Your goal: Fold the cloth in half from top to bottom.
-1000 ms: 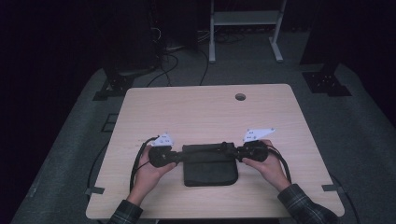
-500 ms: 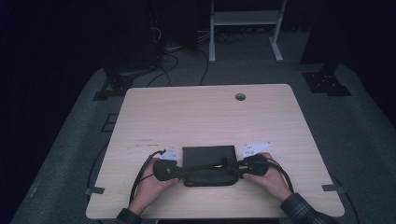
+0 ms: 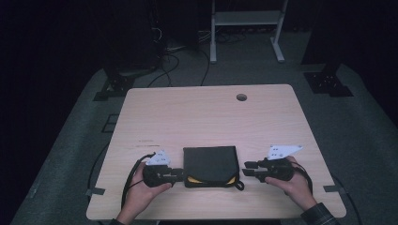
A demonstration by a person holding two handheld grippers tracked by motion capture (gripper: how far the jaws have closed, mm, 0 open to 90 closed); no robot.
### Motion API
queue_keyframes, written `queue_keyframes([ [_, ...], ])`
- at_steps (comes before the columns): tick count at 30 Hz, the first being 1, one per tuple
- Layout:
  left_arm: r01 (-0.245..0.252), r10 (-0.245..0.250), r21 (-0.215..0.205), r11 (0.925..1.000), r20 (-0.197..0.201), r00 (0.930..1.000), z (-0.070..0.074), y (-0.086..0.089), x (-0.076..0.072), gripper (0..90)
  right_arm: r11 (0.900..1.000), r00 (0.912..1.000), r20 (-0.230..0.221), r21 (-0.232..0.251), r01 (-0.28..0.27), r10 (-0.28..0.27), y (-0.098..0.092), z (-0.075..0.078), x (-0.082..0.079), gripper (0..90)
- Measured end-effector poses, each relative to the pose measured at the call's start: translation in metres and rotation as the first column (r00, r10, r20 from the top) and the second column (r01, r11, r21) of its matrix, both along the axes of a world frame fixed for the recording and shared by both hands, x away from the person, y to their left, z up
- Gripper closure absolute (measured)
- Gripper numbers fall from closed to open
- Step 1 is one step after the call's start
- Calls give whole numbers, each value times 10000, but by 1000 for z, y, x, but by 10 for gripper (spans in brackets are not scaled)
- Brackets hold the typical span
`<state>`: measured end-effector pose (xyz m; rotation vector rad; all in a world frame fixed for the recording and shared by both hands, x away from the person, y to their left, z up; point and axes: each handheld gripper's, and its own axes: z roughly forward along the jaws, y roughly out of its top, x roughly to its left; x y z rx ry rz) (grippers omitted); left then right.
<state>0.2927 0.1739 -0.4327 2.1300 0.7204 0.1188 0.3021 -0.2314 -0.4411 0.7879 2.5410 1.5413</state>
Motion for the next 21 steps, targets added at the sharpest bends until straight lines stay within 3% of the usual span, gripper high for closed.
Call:
queue_keyframes([
  [5,-10,10,9,10000,146,9999,3,-6,14,757,9999,9999,-81,-95,99,-100,4,-2,12,735],
  [10,-28,27,70,10000,47,10000,-3,-14,28,779,9987,9995,-174,-450,-259,252,26,-10,20,755],
  [11,112,-109,269,9996,-113,9999,-9,-19,30,780,9955,9985,-227,-784,-523,507,39,-15,22,759],
  [16,440,-412,844,9955,-342,9986,-19,-22,15,770,9810,9944,-364,-1636,-1039,993,54,-26,17,769],
  [21,492,-435,1045,9933,-561,9975,-26,-19,2,765,9753,9924,-324,-1839,-1225,1185,49,-31,8,766],
])
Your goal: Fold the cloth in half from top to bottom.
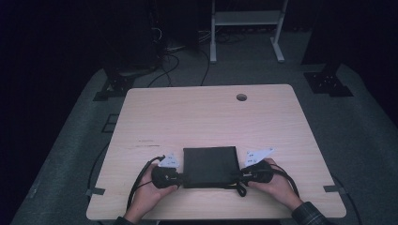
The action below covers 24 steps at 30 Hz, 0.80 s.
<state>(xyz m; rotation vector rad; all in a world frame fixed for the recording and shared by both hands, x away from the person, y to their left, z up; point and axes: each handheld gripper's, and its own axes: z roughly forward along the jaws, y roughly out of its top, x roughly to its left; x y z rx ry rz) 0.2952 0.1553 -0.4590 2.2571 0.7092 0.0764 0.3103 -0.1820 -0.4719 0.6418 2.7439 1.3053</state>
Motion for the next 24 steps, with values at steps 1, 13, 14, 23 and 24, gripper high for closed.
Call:
queue_keyframes([
  [1,-7,7,50,10000,43,10000,-1,-1,-1,764,10000,10000,6,16,-3,3,0,-1,-1,765],
  [13,-1056,1064,-130,9943,1146,9877,12,19,2,409,9855,9867,392,698,1548,-1578,-27,7,5,399],
  [14,-1157,1167,-153,9932,1210,9858,13,22,2,367,9799,9810,436,727,1856,-1891,-33,8,7,366],
  [23,-2283,2244,55,9736,1621,9609,7,60,5,206,9453,9461,592,947,3123,-3185,-73,14,6,287],
  [24,-2401,2353,123,9707,1577,9590,5,64,5,197,9423,9426,601,894,3226,-3284,-77,14,5,280],
])
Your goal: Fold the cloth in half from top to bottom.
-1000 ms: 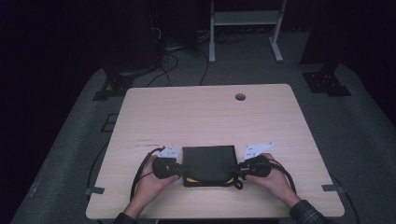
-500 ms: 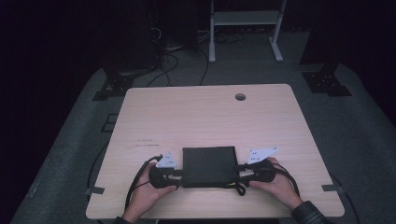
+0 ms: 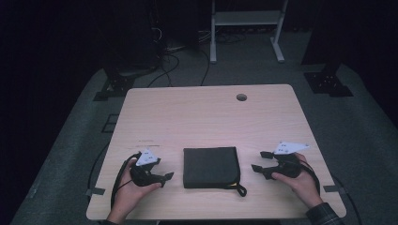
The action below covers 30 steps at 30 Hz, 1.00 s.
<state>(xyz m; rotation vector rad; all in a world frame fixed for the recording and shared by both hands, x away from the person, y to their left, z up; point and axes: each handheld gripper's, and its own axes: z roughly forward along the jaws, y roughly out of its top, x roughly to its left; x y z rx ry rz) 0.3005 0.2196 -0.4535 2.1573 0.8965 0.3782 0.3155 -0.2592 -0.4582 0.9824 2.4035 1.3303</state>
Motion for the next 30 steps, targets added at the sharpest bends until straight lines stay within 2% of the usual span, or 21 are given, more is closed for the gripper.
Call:
queue_keyframes([
  [6,-519,539,496,9974,-405,9977,-12,25,-2,142,9979,9982,-204,-311,565,-571,-23,-6,-10,217],
  [9,-669,708,576,9961,-681,9952,-19,34,-5,104,9953,9959,-276,-475,849,-862,-32,-8,-14,195],
  [10,-669,708,576,9961,-681,9952,-19,34,-5,96,9953,9959,-276,-475,849,-862,-32,-8,-14,195],
  [11,-777,818,650,9949,-629,9947,-22,39,-7,87,9918,9929,-329,-603,1125,-1146,-39,-10,-17,184],
  [13,-792,826,568,9952,-591,9948,-22,44,-10,85,9873,9898,-327,-825,1355,-1386,-44,-12,-20,182],
  [19,-880,904,734,9934,-297,9955,-26,51,-15,39,9708,9765,-568,-1344,1989,-2079,-56,-20,-23,179],
  [23,-872,882,561,9946,-145,9960,-29,53,-17,9,9596,9730,-409,-1800,2164,-2271,-61,-23,-26,165],
  [24,-867,874,518,9949,-110,9961,-30,54,-17,0,9537,9729,-322,-2076,2176,-2290,-62,-24,-26,153],
  [30,-795,800,522,9955,-65,9968,-30,54,-17,0,9536,9695,-199,-1867,2363,-2442,-65,-28,-29,128],
])
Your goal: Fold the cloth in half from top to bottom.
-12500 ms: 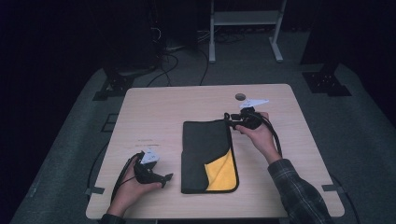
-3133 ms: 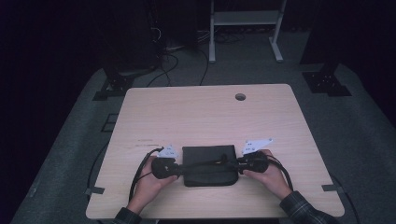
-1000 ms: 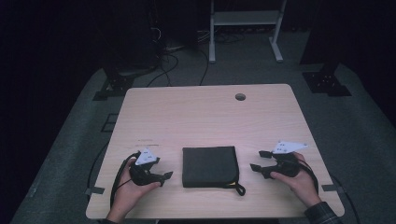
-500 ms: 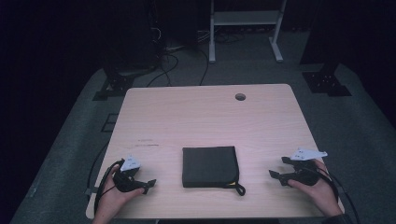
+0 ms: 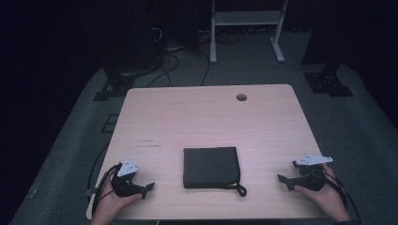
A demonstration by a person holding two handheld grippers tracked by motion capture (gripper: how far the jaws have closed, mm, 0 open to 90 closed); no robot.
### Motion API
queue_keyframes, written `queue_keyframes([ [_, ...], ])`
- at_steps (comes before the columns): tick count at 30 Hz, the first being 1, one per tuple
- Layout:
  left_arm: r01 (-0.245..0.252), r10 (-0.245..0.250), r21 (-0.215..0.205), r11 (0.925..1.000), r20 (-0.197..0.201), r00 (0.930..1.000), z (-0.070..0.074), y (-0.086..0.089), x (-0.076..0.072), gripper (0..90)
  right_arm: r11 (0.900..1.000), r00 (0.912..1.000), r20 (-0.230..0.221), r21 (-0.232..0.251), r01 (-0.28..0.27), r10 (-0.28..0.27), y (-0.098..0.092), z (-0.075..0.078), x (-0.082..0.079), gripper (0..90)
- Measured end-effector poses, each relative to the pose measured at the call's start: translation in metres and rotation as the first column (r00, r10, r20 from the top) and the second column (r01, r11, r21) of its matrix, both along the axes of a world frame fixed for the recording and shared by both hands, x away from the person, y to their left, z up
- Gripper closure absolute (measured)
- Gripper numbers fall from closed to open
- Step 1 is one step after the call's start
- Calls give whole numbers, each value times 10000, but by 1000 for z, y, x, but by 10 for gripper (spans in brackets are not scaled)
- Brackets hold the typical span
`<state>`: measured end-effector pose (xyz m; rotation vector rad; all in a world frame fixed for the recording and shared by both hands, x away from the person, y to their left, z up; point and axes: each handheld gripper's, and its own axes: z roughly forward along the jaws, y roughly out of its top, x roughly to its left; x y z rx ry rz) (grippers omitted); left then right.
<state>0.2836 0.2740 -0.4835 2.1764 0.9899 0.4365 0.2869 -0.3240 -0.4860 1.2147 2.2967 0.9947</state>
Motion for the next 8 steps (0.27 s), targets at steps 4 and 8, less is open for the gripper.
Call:
queue_keyframes([
  [4,-167,167,-24,9999,23,9999,0,-1,-1,0,10000,9999,139,69,20,-21,-1,-1,0,126],
  [8,-386,386,-66,9992,9,9993,0,-1,-4,0,10000,9999,139,68,27,-28,-1,-1,0,125],
])
